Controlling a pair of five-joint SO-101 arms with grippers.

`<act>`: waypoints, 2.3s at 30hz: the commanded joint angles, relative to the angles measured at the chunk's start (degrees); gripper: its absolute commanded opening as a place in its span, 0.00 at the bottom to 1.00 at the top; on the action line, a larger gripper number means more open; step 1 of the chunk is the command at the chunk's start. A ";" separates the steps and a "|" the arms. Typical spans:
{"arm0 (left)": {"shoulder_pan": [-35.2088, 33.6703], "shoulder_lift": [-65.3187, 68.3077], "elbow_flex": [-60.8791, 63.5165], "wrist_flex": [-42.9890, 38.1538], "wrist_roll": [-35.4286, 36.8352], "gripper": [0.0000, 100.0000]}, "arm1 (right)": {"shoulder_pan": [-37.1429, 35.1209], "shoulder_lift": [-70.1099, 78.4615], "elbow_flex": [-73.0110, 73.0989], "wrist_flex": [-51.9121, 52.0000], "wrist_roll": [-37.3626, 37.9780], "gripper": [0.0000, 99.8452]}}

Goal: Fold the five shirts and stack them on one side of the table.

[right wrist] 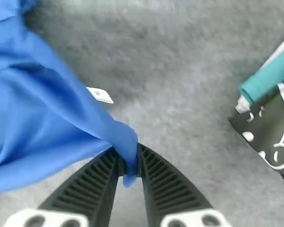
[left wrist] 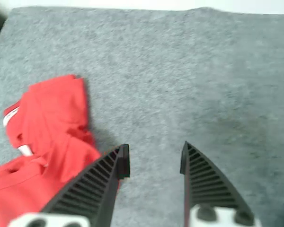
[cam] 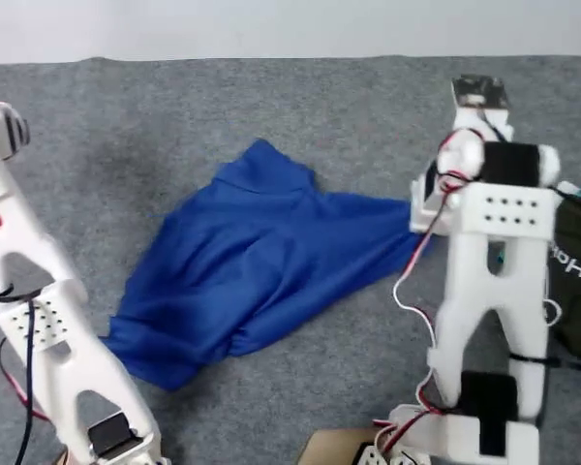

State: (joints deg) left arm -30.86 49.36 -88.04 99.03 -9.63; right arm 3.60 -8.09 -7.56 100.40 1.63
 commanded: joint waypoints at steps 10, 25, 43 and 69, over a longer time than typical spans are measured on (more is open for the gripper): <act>20.92 -3.78 9.36 1.32 0.53 0.18 | 3.38 -9.63 13.63 2.15 3.60 0.01; 37.10 7.21 9.63 -12.31 0.35 0.18 | 3.38 -15.25 24.79 1.89 3.34 0.01; 43.16 20.92 9.45 -19.52 0.18 0.24 | 0.84 -26.68 36.75 0.75 3.16 0.01; 44.48 25.05 13.85 -34.11 -3.78 0.15 | -17.80 -26.42 36.48 0.75 -4.13 0.01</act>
State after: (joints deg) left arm 12.75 75.03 -73.89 67.21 -12.35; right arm -13.63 -32.88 29.63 100.40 -1.89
